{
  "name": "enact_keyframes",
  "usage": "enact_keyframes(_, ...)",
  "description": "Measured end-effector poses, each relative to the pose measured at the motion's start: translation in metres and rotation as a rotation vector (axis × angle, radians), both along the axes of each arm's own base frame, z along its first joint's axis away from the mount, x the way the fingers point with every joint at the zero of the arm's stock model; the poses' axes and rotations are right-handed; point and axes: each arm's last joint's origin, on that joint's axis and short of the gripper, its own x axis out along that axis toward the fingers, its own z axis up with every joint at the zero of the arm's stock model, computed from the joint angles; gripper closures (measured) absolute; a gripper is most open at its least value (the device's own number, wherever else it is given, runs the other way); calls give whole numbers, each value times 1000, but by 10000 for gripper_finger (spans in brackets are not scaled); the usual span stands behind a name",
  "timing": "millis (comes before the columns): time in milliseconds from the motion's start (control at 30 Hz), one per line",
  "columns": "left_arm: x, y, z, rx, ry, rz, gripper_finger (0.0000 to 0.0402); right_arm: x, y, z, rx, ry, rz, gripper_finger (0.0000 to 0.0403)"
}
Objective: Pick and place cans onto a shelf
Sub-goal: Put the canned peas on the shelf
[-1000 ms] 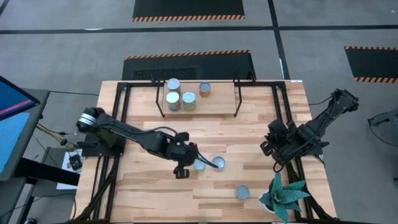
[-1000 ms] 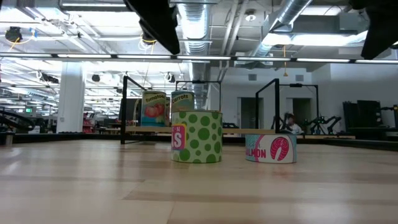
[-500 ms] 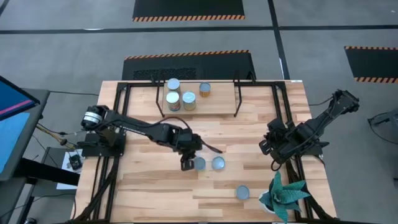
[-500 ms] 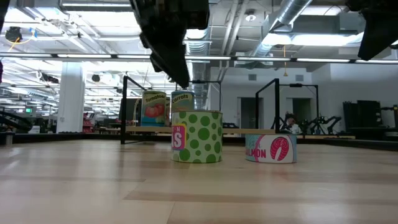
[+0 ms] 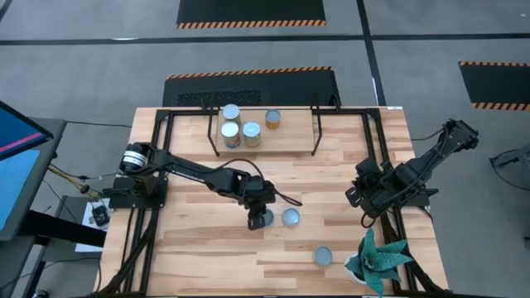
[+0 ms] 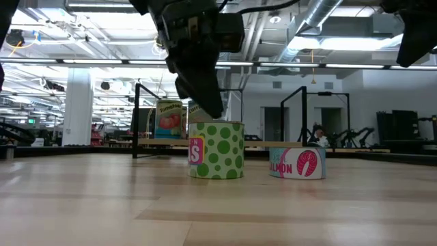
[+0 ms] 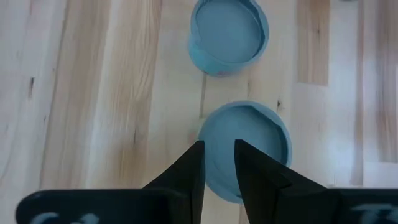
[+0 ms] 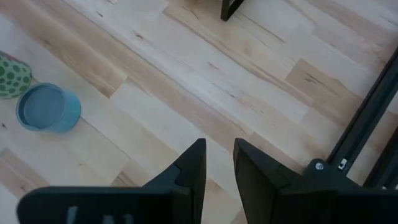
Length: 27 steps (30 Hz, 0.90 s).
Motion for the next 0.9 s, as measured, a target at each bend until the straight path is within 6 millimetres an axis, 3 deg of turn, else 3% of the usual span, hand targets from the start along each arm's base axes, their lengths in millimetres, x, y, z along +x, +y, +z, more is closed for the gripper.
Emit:
enact_keyframes(467, 2, 9, -5, -9, 19, 10, 323, 0, 0, 0, 1, 3, 3, 295)
enact_keyframes(900, 1, 8, -5, 66, 14, 6, 236, 0, 0, 0, -6, 15, 24, 295)
